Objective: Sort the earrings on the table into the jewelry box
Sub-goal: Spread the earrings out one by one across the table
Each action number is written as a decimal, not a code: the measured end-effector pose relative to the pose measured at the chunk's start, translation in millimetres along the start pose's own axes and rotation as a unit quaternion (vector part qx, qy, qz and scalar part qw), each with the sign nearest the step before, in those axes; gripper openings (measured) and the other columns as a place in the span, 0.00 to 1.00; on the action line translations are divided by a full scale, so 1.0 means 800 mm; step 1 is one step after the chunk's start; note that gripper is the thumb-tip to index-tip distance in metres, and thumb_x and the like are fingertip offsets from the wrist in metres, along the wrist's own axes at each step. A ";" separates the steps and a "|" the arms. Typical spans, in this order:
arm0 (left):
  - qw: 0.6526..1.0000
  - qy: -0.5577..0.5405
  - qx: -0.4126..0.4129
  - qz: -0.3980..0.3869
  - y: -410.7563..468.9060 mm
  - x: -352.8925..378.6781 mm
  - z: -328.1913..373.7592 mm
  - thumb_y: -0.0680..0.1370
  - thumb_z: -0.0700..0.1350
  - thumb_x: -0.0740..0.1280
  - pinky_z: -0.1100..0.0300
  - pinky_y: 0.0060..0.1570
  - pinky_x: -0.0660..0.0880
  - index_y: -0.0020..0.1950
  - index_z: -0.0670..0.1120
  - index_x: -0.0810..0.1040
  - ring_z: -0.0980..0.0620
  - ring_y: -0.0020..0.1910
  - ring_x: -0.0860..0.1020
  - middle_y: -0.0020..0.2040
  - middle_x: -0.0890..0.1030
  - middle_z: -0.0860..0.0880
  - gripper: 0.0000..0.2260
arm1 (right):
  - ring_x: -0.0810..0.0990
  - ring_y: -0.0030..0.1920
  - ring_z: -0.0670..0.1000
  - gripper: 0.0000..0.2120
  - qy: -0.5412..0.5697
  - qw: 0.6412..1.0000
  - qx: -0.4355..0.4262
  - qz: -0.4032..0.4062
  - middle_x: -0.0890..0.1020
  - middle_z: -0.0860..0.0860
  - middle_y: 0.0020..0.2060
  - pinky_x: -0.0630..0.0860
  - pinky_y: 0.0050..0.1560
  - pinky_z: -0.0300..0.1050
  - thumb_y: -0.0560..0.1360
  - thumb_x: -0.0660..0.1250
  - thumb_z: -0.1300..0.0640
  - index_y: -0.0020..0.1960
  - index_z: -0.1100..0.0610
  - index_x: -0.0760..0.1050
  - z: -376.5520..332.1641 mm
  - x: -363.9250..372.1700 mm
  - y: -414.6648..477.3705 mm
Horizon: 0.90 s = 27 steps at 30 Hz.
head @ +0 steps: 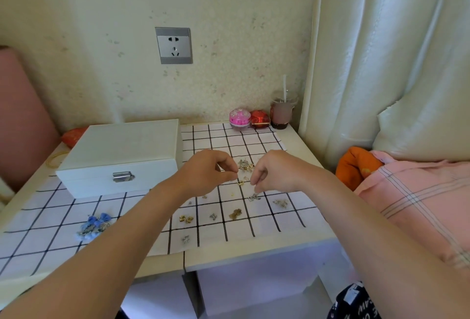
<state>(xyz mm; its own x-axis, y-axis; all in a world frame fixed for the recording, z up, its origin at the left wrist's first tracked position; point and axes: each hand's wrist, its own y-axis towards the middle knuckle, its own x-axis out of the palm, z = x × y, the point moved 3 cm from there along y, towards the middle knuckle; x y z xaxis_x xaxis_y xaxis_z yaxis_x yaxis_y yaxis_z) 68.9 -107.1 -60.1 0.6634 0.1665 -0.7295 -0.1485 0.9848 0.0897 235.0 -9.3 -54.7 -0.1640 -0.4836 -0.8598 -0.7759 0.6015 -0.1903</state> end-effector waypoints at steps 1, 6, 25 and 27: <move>1.000 0.001 0.000 -0.004 -0.003 0.001 0.001 0.73 0.49 0.75 0.65 0.45 0.76 0.42 0.58 0.82 0.58 0.42 0.79 0.42 0.83 0.59 0.04 | 0.80 0.44 0.38 0.07 -0.010 1.000 -0.002 -0.011 0.81 0.37 0.38 0.76 0.48 0.38 0.71 0.77 0.55 0.49 0.49 0.86 -0.004 0.005 -0.007; 0.999 0.032 0.022 -0.028 -0.017 0.012 0.017 0.74 0.48 0.74 0.64 0.43 0.76 0.42 0.56 0.82 0.59 0.40 0.79 0.42 0.83 0.60 0.03 | 0.81 0.47 0.41 0.05 -0.054 0.998 -0.005 -0.041 0.85 0.41 0.47 0.79 0.52 0.43 0.72 0.76 0.56 0.47 0.48 0.86 -0.012 0.024 -0.030; 0.969 0.215 0.070 -0.098 -0.014 0.074 0.036 0.73 0.48 0.68 0.62 0.46 0.76 0.47 0.56 0.85 0.60 0.44 0.79 0.44 0.83 0.60 0.07 | 0.83 0.45 0.49 0.04 -0.139 0.988 0.044 -0.055 0.85 0.42 0.41 0.82 0.51 0.49 0.69 0.75 0.53 0.42 0.45 0.85 0.003 0.031 -0.026; 0.970 0.209 0.071 -0.098 -0.014 0.075 0.034 0.73 0.49 0.69 0.63 0.46 0.75 0.47 0.56 0.84 0.60 0.45 0.79 0.44 0.83 0.60 0.06 | 0.83 0.45 0.48 0.04 -0.139 0.988 0.046 -0.054 0.85 0.42 0.41 0.82 0.51 0.49 0.68 0.76 0.53 0.42 0.45 0.86 0.004 0.031 -0.024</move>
<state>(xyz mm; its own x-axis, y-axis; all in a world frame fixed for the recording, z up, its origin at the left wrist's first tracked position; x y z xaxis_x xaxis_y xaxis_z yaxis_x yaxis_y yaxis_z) 130.9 -107.0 -86.5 0.3084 -0.0298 -0.9508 0.0721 0.9974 -0.0079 247.4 -30.8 -74.1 0.0996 -0.3629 -0.9265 -0.7186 0.6178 -0.3192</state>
